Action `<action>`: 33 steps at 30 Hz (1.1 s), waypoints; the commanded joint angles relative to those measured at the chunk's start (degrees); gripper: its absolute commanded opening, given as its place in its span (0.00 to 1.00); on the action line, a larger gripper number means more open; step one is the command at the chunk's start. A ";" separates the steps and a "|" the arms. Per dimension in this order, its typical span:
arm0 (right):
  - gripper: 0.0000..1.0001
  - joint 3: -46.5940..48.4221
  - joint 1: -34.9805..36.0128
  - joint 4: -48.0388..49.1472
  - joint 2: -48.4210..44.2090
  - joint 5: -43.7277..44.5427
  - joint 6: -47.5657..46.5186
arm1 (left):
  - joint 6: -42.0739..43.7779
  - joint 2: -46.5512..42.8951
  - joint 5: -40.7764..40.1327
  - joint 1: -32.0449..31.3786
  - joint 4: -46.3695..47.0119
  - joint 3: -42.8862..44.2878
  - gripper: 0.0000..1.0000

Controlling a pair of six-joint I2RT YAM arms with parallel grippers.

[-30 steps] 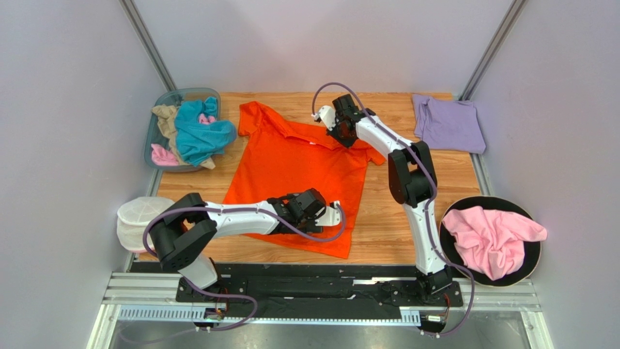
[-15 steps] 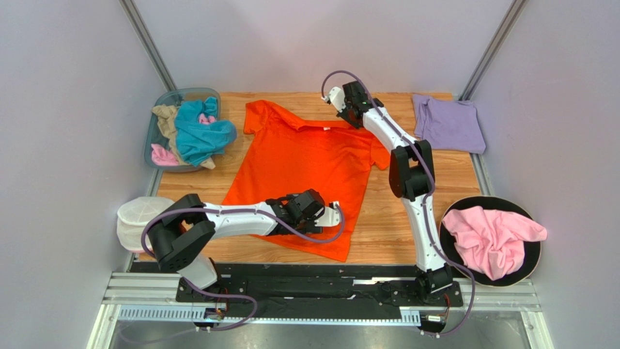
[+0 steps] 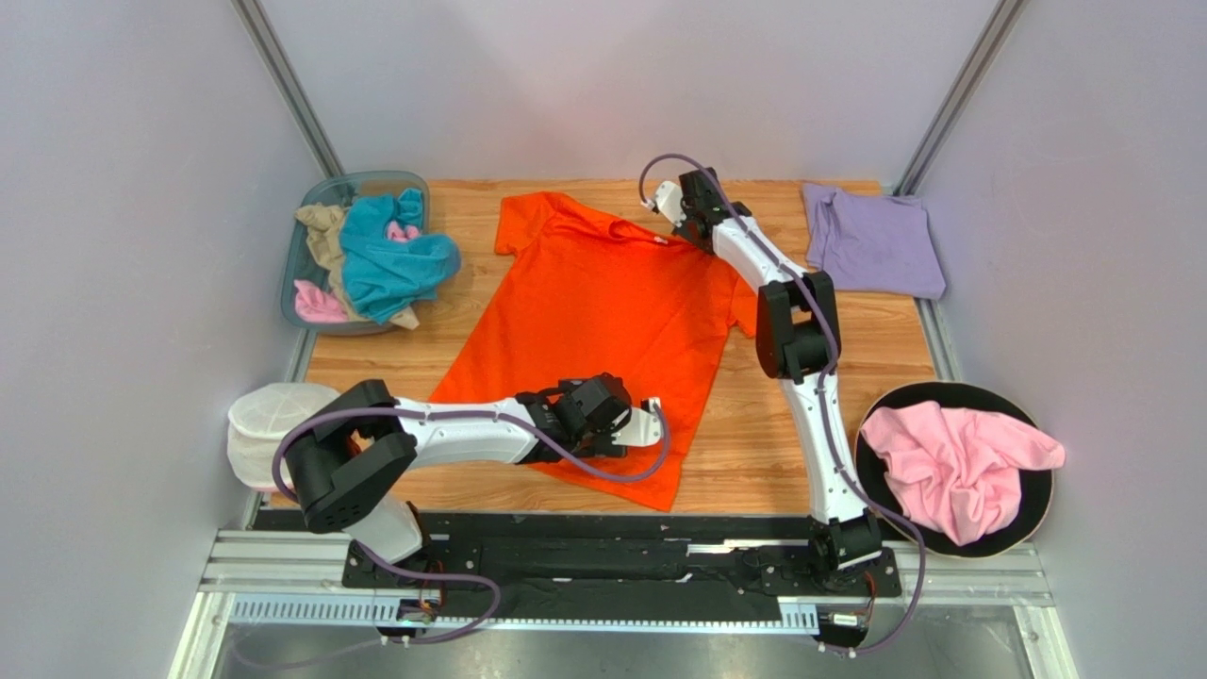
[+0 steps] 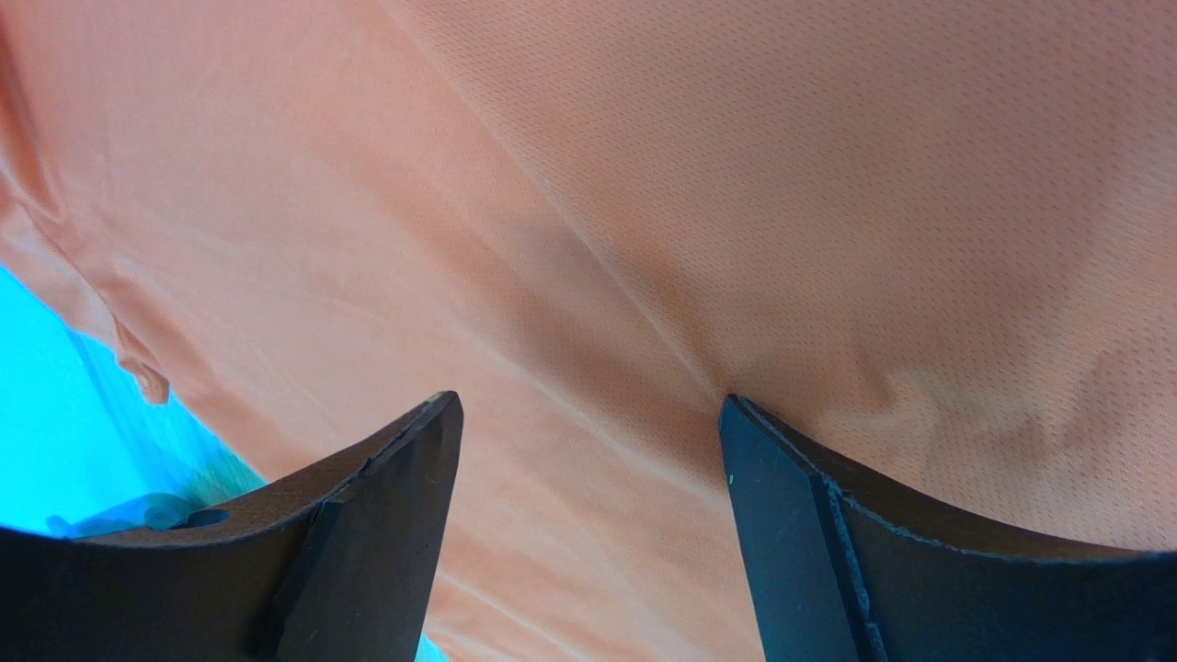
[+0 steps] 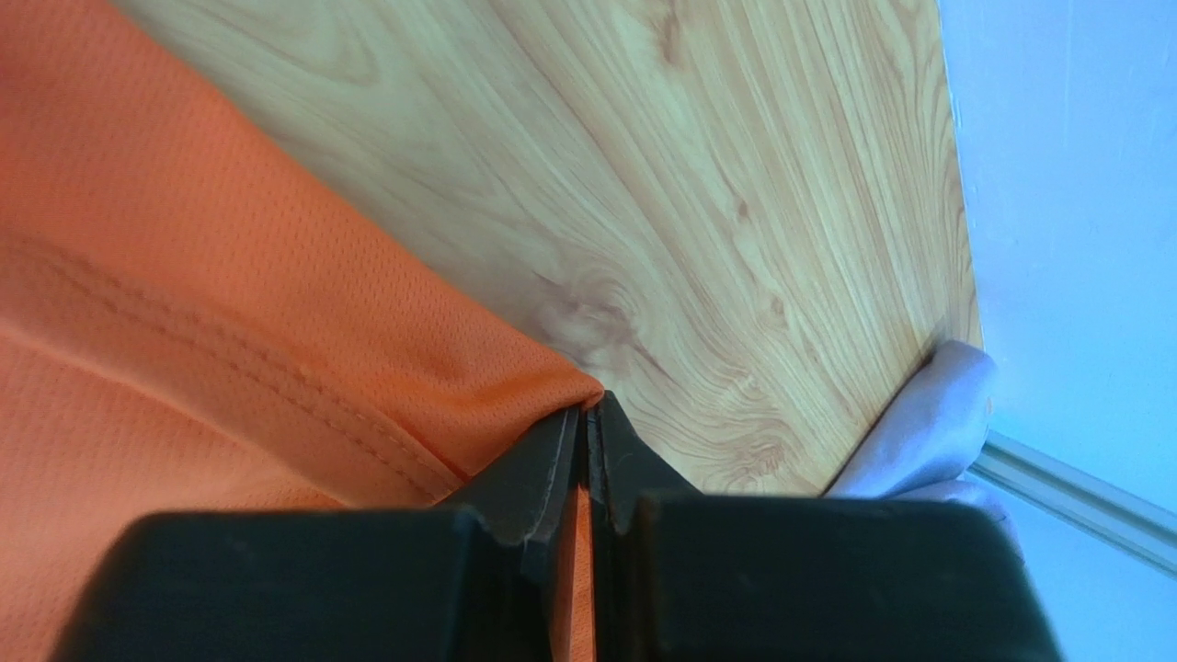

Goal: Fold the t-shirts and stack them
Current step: Flatten the tshirt out

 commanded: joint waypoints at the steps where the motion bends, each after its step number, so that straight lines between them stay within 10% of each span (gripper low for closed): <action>1: 0.07 -2.73 -2.93 3.68 -1.70 2.95 -1.79 | 1.85 1.59 1.68 -0.04 -8.42 -4.54 0.79; 22: 0.07 -36.38 -5.75 5.35 -22.44 3.48 3.12 | 13.28 -3.06 -4.75 0.66 1.60 -11.75 0.76; 33: 0.08 -52.40 -5.13 3.33 -36.41 1.11 7.96 | 17.68 -11.59 1.58 11.29 -1.30 -7.27 0.76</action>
